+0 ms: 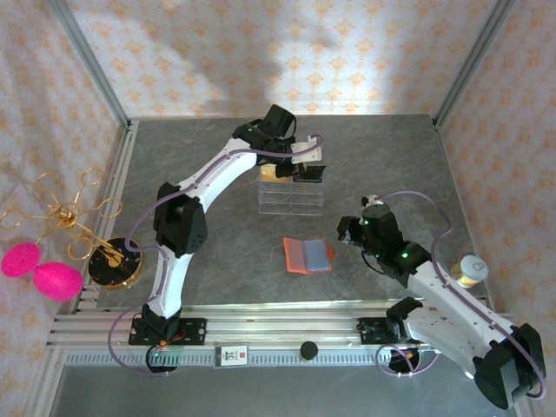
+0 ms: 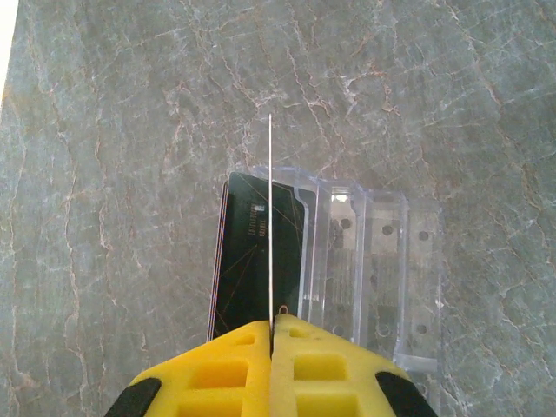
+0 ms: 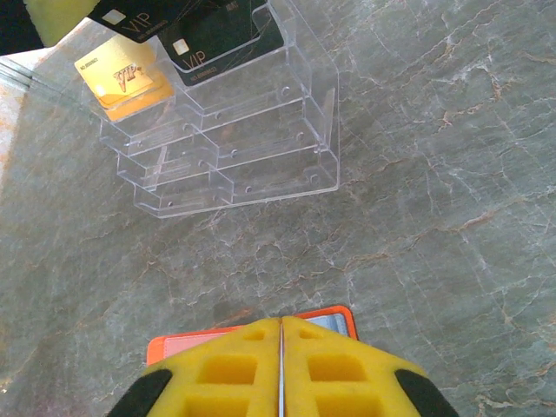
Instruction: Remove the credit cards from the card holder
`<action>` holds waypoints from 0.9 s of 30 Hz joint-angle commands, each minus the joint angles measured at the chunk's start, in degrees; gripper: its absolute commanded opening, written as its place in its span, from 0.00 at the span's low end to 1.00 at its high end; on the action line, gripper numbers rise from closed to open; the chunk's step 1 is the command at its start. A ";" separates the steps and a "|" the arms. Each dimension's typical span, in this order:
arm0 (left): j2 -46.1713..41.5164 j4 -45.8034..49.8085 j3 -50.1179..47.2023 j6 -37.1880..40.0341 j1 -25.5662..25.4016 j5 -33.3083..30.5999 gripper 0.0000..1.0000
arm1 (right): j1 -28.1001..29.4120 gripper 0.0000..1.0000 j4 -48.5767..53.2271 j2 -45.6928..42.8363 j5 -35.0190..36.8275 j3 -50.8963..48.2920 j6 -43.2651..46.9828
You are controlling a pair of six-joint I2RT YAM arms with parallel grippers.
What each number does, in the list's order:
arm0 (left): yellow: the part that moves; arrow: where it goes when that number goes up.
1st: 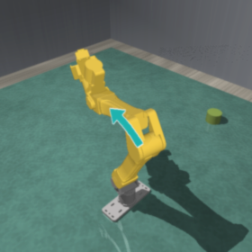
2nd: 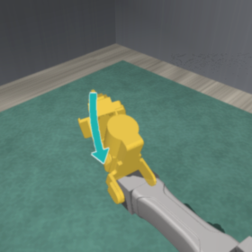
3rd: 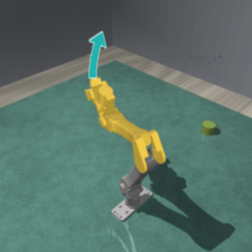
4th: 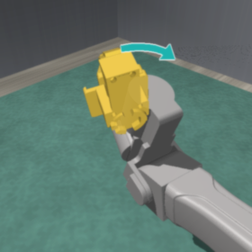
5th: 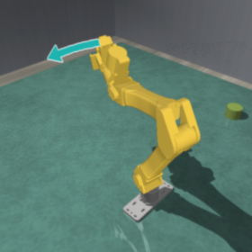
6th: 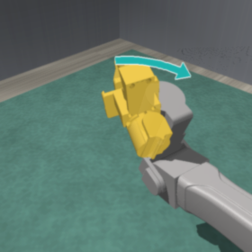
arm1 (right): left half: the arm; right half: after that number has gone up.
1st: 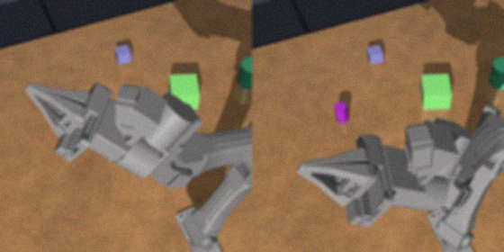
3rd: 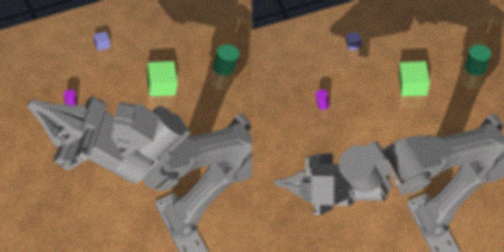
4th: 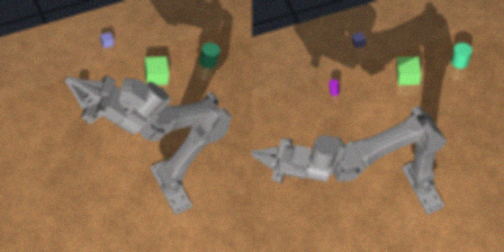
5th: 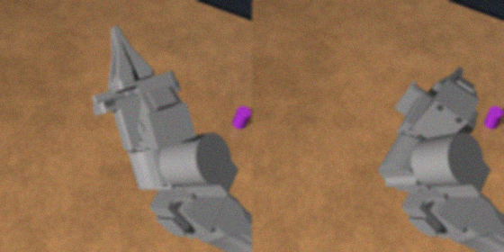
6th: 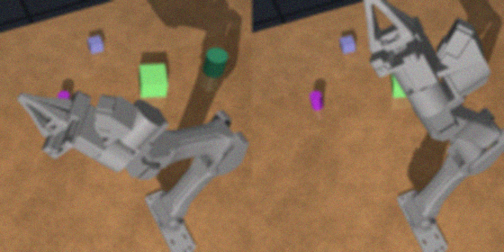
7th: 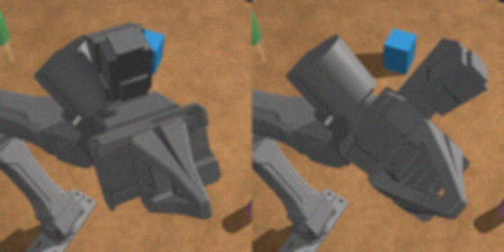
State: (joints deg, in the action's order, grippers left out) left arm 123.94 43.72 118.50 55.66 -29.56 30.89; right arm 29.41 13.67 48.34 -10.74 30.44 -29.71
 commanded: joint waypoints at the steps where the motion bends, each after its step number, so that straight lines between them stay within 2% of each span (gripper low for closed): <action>1: 1.42 -2.39 1.03 1.12 0.53 0.80 0.00 | -0.32 0.09 -1.32 0.33 0.10 1.78 0.82; 8: 1.31 -5.93 -1.49 -0.11 0.52 -2.39 0.00 | -0.39 0.09 -1.80 0.68 -0.13 1.57 0.95; 27: 0.16 -7.10 -3.87 -1.63 0.40 -5.18 0.00 | -1.11 0.10 -3.01 0.89 -1.05 1.05 0.69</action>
State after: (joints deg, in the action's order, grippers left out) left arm 124.99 38.57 115.55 55.16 -29.56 27.79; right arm 28.67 12.08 49.41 -11.99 30.46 -29.71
